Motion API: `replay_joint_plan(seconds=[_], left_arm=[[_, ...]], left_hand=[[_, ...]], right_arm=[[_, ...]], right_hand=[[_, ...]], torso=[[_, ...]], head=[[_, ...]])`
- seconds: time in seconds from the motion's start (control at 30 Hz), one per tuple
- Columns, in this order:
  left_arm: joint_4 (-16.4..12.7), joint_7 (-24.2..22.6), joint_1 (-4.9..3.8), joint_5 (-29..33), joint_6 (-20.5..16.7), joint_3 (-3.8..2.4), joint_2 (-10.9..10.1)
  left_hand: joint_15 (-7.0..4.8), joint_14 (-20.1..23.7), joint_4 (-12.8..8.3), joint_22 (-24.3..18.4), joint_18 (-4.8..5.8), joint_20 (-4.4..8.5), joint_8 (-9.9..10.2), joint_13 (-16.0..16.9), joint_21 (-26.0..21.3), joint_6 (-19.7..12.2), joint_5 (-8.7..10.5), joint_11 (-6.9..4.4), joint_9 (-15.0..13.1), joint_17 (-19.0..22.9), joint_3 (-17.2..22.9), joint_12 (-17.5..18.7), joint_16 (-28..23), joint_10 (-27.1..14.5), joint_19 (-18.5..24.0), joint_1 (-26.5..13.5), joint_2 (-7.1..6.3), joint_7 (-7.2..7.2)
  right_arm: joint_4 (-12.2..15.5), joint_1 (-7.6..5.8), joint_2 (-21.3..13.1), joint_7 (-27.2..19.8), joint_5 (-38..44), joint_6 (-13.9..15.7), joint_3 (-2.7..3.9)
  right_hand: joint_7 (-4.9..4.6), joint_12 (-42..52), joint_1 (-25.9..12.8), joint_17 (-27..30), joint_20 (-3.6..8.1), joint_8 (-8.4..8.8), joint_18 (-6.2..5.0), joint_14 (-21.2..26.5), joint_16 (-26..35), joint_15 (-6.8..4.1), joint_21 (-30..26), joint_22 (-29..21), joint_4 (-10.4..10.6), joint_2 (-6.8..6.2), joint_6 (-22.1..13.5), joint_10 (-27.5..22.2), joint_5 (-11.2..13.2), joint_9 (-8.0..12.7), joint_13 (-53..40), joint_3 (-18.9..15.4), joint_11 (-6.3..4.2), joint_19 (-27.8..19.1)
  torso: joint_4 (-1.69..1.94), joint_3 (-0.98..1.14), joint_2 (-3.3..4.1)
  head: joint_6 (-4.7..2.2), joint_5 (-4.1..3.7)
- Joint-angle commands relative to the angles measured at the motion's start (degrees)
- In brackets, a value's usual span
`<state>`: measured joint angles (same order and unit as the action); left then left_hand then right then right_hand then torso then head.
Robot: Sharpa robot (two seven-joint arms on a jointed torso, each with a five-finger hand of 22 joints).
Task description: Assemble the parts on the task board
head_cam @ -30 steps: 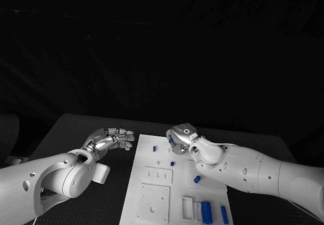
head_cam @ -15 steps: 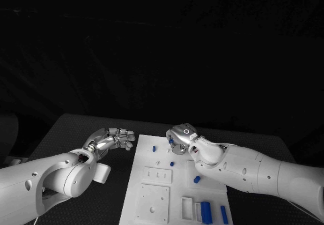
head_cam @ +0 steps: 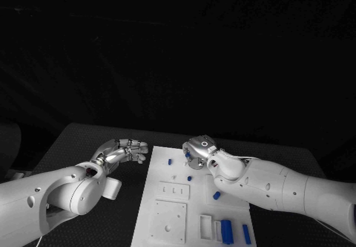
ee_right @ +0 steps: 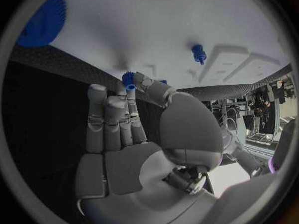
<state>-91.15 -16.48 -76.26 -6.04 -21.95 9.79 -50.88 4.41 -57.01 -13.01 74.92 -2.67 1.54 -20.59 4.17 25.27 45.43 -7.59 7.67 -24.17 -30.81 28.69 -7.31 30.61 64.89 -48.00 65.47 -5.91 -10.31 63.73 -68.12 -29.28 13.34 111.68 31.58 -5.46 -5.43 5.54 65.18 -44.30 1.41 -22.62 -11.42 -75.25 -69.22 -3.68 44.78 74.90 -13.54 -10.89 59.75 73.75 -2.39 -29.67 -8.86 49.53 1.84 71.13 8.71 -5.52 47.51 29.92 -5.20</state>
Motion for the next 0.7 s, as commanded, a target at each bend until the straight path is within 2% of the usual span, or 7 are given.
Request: replay_joint_plan(seconds=[0.03,0.47,0.53,0.7], left_arm=[[-0.19,-0.39,-0.07,-0.28,0.75,-0.05,0.05],[-0.23,-0.38,-0.08,-0.28,0.71,-0.05,0.02],[-0.22,-0.33,-0.08,-0.28,0.77,-0.05,0.07],[-0.21,-0.31,-0.08,-0.27,0.72,-0.05,0.01]], left_hand=[[-0.05,-0.29,-0.27,1.22,-1.04,-0.14,0.22,-0.07,0.30,0.08,0.36,0.40,-0.04,-0.09,0.17,0.35,-0.30,0.00,0.32,-0.66,0.10,-0.31],[-0.05,-0.29,-0.31,1.22,-1.04,-0.15,0.25,-0.07,0.32,0.08,0.36,0.40,-0.06,-0.16,0.20,0.38,-0.36,0.00,0.34,-0.69,0.09,-0.32],[-0.05,-0.30,-0.31,1.22,-1.04,-0.15,0.25,-0.07,0.32,0.08,0.37,0.41,-0.06,-0.17,0.21,0.39,-0.37,0.00,0.34,-0.69,0.09,-0.32],[-0.04,-0.30,-0.30,1.21,-1.04,-0.16,0.27,-0.07,0.33,0.06,0.37,0.42,-0.06,-0.20,0.20,0.41,-0.39,0.00,0.34,-0.75,0.09,-0.33]], right_arm=[[0.03,0.26,-0.07,-0.74,-0.16,-2.07,-0.19],[-0.42,0.25,0.12,-1.02,-1.14,-2.77,-0.24],[-0.65,0.25,0.31,-1.38,-1.93,-2.87,-0.24],[-1.21,0.25,0.69,-1.83,-3.23,-2.13,-0.30]], right_hand=[[-0.17,0.08,0.61,0.09,0.19,-0.14,-3.58,0.09,-0.34,-0.28,0.33,1.04,-0.08,-0.09,0.33,3.52,-0.40,-0.12,0.04,0.37,0.66,0.10],[-0.23,-0.14,0.56,0.19,0.19,0.03,-3.58,0.20,-0.29,-0.21,0.25,1.00,-0.02,-0.25,0.16,3.36,-0.40,-0.16,0.04,0.55,0.73,-0.09],[-0.66,-0.86,0.49,0.42,0.18,0.73,-3.58,0.33,-0.05,0.22,0.02,0.91,0.04,-1.02,-0.87,2.36,-0.42,0.01,0.22,0.72,1.16,-0.46],[-2.68,-2.12,0.45,1.06,0.19,3.61,-3.58,0.01,0.09,2.34,-0.25,0.81,0.72,-4.15,-5.30,-3.32,-0.48,1.10,1.66,0.40,3.32,-0.70]], torso=[[-0.07,-0.03,-0.07],[-0.13,0.00,-0.07],[-0.13,-0.01,-0.07],[-0.10,-0.01,-0.06]], head=[[0.10,0.03],[0.01,0.04],[-0.06,0.09],[-0.03,0.14]])
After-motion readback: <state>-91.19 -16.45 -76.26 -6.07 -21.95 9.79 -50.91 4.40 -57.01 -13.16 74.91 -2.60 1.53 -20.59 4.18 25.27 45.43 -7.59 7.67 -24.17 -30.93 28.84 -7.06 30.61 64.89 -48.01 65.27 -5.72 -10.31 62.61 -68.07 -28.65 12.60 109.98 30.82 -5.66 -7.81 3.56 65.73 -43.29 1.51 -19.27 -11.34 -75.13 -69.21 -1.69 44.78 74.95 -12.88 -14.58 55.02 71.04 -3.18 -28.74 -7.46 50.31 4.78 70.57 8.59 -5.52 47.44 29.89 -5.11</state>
